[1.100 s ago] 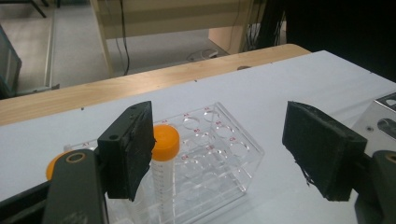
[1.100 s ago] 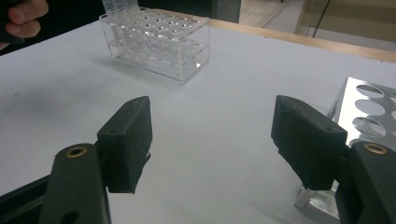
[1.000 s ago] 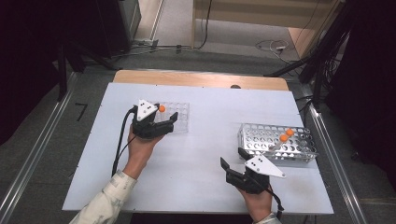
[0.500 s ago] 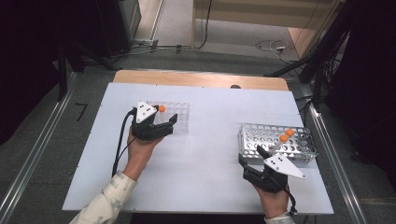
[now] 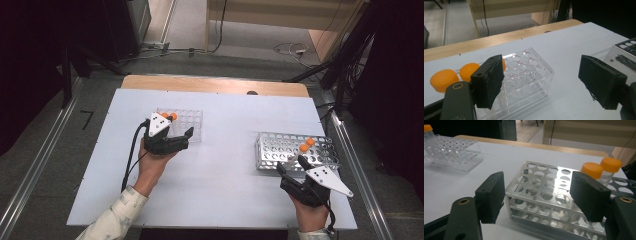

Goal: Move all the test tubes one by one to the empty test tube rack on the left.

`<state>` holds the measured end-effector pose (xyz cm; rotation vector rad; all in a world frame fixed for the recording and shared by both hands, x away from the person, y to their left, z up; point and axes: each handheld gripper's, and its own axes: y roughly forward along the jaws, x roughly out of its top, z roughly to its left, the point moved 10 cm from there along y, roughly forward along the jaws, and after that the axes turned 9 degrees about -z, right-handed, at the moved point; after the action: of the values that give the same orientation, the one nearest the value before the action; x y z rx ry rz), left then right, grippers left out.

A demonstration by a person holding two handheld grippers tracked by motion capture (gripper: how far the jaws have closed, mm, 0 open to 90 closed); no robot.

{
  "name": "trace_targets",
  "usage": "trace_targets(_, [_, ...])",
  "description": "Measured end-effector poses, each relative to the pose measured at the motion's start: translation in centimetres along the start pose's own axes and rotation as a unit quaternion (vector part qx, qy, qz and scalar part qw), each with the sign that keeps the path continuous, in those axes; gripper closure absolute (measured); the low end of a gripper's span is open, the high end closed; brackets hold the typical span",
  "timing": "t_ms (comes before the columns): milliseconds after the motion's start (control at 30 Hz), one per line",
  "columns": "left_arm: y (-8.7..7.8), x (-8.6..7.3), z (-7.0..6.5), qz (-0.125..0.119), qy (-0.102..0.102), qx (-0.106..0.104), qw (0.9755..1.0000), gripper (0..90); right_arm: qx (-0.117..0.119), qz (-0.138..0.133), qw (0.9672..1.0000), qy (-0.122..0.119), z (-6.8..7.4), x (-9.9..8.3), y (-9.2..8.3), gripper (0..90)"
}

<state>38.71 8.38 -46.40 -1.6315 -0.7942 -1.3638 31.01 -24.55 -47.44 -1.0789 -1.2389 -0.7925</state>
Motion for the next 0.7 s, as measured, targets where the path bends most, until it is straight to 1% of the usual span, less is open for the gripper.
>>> trace_targets(100, [0.0, -0.1, -0.1, 0.003, 0.0, 0.0, 1.0, 19.9, -0.015, -0.002, 0.9999, -0.001, -0.9, 0.0, 0.0, 26.7])
trace_targets(267, [0.0, -0.1, -0.2, 0.001, 0.003, -0.002, 1.0, 19.9, -0.032, 0.001, 0.9995, 0.002, -2.1, -0.4, 0.3, 26.8])
trace_targets(433, [0.1, -0.4, -0.3, 0.005, 0.009, -0.001, 0.9999, 19.8, -0.044, 0.004, 0.999, 0.012, -3.1, -0.9, 0.8, 27.3])
trace_targets(633, [0.1, -0.5, -0.5, 0.008, 0.009, -0.003, 0.9999, 19.8, -0.051, 0.012, 0.9977, 0.043, -4.5, -1.7, 1.6, 28.7])
trace_targets(700, [0.1, -0.5, -0.4, 0.008, 0.01, -0.003, 0.9999, 19.8, -0.053, 0.015, 0.9976, 0.042, -4.7, -1.9, 1.9, 29.9])
